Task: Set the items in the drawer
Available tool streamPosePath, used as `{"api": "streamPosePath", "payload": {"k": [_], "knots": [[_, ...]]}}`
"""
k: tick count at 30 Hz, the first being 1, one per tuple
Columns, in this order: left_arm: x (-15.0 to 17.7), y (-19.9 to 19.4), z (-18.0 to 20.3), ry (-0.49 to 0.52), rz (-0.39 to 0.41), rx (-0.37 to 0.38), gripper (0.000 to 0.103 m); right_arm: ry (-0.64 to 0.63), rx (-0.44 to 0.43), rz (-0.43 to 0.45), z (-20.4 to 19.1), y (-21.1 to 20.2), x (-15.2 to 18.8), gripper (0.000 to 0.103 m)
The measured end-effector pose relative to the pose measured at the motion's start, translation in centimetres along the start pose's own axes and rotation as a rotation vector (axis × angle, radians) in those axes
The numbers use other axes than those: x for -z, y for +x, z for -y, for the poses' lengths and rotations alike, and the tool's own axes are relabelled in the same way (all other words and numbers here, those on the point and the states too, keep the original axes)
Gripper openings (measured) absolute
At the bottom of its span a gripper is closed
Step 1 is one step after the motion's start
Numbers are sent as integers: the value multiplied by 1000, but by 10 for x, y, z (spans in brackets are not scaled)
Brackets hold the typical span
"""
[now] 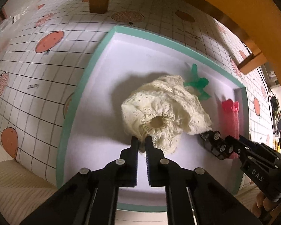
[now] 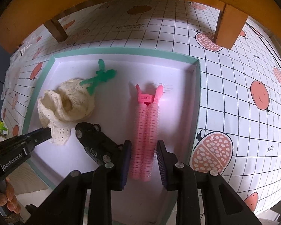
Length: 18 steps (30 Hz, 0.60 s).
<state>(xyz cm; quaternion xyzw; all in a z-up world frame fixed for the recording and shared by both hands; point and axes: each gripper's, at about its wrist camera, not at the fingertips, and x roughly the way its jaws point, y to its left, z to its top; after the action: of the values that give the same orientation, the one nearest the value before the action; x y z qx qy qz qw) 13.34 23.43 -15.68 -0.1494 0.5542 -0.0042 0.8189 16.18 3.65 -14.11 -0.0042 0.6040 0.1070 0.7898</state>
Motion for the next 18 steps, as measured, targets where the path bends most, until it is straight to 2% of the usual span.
{"api": "streamPosePath", "payload": {"k": [7,11,18], "knots": [[-5,-27,-3,-11,138,-37,6,23,-5,40,7,-13,0,29],[-7,-51,5,32,255,-81,5,36,-15,57,10,-20,1,29],[-8,-83,3,79,390,-113,4,73,-37,97,13,-35,0,29]]}}
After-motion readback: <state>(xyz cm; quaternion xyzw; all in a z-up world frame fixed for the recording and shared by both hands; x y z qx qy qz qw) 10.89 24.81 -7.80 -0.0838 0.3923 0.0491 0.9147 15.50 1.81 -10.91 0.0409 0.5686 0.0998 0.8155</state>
